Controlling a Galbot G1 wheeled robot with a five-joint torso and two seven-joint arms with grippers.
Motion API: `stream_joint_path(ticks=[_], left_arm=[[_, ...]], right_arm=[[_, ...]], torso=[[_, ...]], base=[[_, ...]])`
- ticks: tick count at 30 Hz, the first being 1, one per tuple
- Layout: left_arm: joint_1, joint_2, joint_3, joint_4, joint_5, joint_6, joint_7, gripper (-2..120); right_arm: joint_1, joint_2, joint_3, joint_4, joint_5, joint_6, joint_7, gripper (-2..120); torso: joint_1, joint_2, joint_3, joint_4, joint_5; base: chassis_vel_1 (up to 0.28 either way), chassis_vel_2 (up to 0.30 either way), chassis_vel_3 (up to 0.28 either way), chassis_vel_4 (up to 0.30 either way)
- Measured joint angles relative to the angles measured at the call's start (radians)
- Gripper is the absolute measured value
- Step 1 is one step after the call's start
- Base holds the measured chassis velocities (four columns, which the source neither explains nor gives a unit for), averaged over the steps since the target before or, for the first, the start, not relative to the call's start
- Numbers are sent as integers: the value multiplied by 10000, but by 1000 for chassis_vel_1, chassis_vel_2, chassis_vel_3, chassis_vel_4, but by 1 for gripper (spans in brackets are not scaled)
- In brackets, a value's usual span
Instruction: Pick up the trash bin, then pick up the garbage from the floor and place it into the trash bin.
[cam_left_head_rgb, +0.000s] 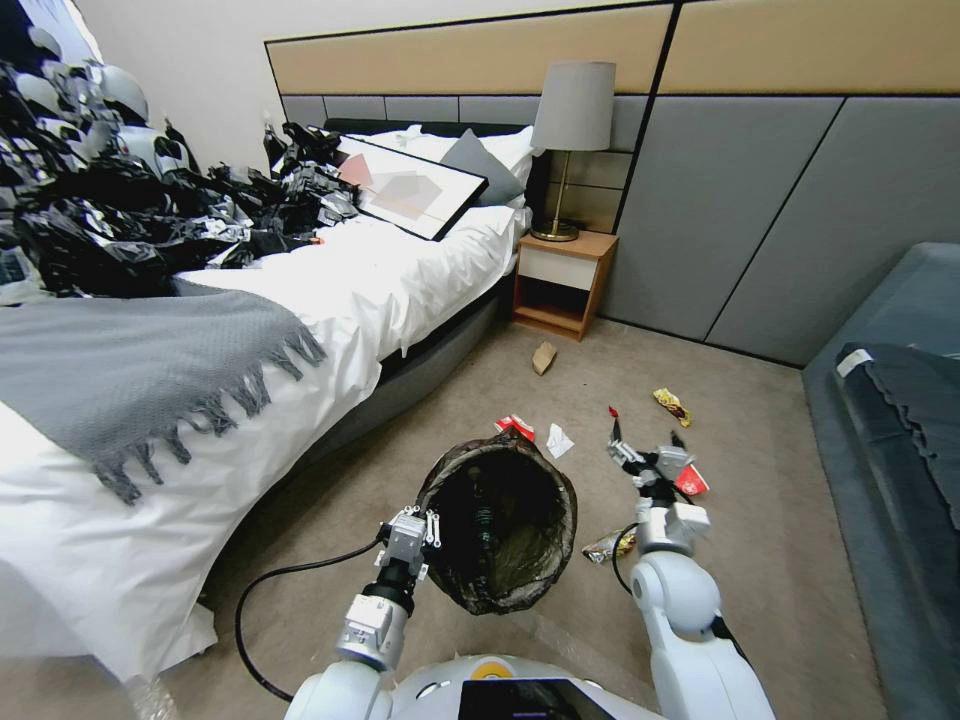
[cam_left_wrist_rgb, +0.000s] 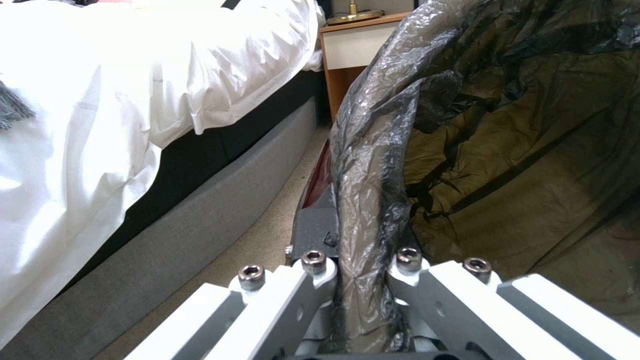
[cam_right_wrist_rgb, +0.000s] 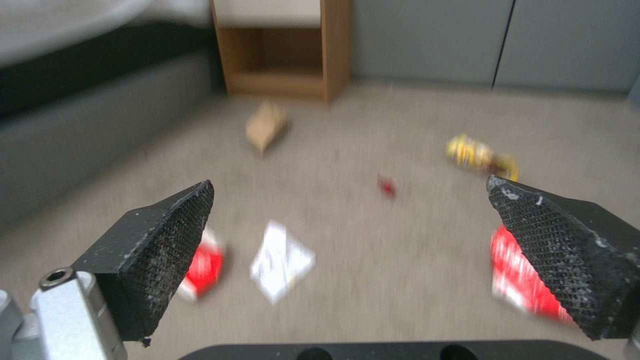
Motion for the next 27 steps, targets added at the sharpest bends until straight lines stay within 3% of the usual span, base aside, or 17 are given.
stream_joint_path(ticks=[4, 10, 27], left_arm=[[-21, -29, 65, 64, 16, 9, -2, 1], [-58, -13, 95, 112, 24, 18, -9, 1], [-25, 41, 153, 117, 22, 20, -31, 1]], right_arm=[[240, -116, -165, -607, 1106, -1082, 318, 100], [523, -262, -199, -1446, 1563, -1702, 540, 100], [494, -120, 10, -3446, 1092, -1514, 494, 100]], torso=[[0, 0, 0, 0, 2], [0, 0, 0, 0, 3], [0, 0, -1, 0, 2]], base=[[0, 0, 0, 0], [0, 0, 0, 0], [0, 0, 0, 0]])
